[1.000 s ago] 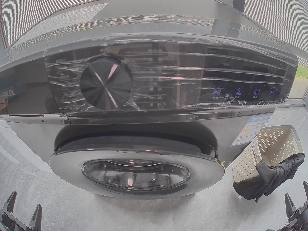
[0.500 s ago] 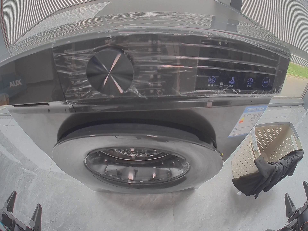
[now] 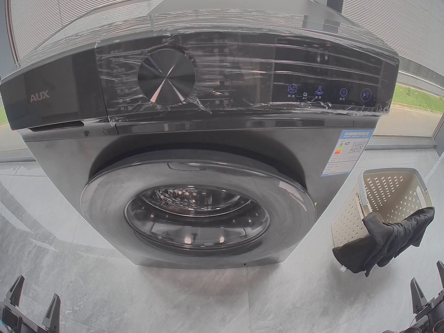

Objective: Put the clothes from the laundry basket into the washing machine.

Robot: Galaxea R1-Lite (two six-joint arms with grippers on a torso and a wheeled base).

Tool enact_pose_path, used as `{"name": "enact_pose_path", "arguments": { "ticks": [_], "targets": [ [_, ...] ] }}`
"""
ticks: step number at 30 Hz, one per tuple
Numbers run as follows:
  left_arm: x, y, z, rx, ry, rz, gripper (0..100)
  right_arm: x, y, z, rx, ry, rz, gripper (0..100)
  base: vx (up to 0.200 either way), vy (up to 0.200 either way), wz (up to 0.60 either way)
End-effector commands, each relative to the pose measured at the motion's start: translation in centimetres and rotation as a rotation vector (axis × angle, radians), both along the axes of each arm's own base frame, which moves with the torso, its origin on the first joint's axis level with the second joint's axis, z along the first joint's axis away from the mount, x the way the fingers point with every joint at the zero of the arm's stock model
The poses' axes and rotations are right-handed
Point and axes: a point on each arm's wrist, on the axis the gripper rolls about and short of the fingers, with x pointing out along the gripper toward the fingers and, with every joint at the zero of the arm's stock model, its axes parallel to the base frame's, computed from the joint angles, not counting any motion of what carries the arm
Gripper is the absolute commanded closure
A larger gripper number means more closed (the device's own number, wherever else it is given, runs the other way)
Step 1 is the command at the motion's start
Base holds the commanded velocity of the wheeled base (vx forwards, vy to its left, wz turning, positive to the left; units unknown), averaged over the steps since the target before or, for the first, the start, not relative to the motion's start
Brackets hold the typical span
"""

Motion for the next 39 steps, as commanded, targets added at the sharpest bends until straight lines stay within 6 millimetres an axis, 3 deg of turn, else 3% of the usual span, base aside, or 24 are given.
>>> {"name": "enact_pose_path", "arguments": {
  "ticks": [1, 5, 39],
  "targets": [
    [0.0, 0.0, -0.53, 0.0, 0.0, 0.0, 0, 0.07, 0.0, -0.51, 0.0, 0.009, 0.0, 0, 0.0, 0.2, 0.0],
    [0.0, 0.0, -0.53, 0.003, 0.0, 0.003, 0, 0.05, 0.0, -0.51, 0.0, 0.008, 0.0, 0, 0.0, 0.2, 0.0],
    [0.0, 0.01, -0.53, 0.004, 0.0, 0.008, 0, 0.02, 0.02, -0.52, -0.016, 0.008, 0.002, 0, -0.018, 0.0, 0.0]
  ]
}}
